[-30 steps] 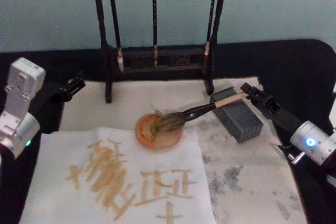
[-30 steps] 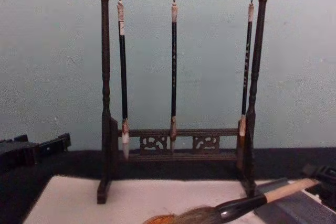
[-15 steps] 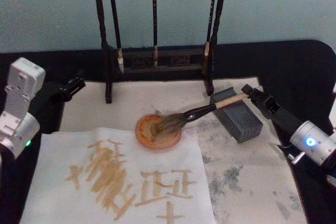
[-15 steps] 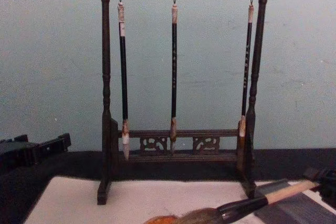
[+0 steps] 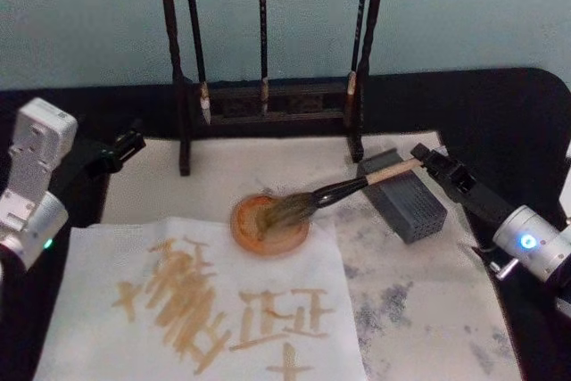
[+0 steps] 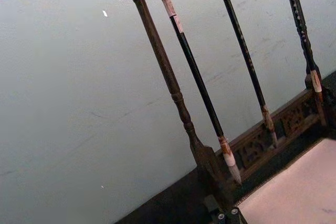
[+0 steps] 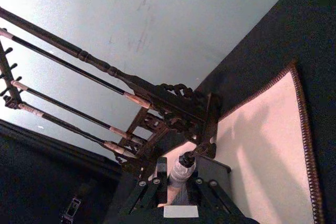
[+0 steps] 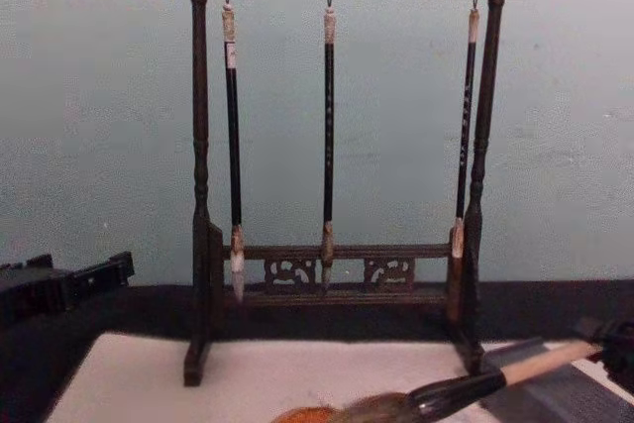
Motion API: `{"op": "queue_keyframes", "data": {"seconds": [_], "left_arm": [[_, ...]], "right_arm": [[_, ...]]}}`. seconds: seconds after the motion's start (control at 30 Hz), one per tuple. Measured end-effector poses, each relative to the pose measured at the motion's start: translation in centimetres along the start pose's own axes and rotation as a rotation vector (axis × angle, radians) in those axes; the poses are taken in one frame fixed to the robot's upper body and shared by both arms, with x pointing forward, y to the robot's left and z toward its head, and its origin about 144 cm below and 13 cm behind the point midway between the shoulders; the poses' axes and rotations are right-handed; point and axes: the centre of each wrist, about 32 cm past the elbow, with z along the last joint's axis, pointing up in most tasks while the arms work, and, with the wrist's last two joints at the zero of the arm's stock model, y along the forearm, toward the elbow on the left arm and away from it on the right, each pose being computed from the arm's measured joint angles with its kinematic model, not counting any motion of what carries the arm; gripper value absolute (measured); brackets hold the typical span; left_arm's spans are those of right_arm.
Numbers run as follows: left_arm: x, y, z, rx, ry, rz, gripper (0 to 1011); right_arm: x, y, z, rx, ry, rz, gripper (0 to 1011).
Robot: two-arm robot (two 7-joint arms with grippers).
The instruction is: Pick up the brush from the inkstone, write on the paper, then place the brush back to its original position.
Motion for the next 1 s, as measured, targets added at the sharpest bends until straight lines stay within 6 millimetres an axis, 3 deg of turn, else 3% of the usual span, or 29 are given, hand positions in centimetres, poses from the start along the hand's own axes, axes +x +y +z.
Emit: {"op": "queue_keyframes", "data": {"seconds": [0.53,1.0], "left_arm": [[0.0,0.0,0.0,0.000,0.000,0.000,1002],[0.0,0.0,0.0,0.000,0.000,0.000,1002]], "right_arm": [[-1.3,-0.9,0.9,0.040,0.002,0.067,170],[-5.9,-1.2,1.5,-0.007,-0.185,0.165,166]]}}
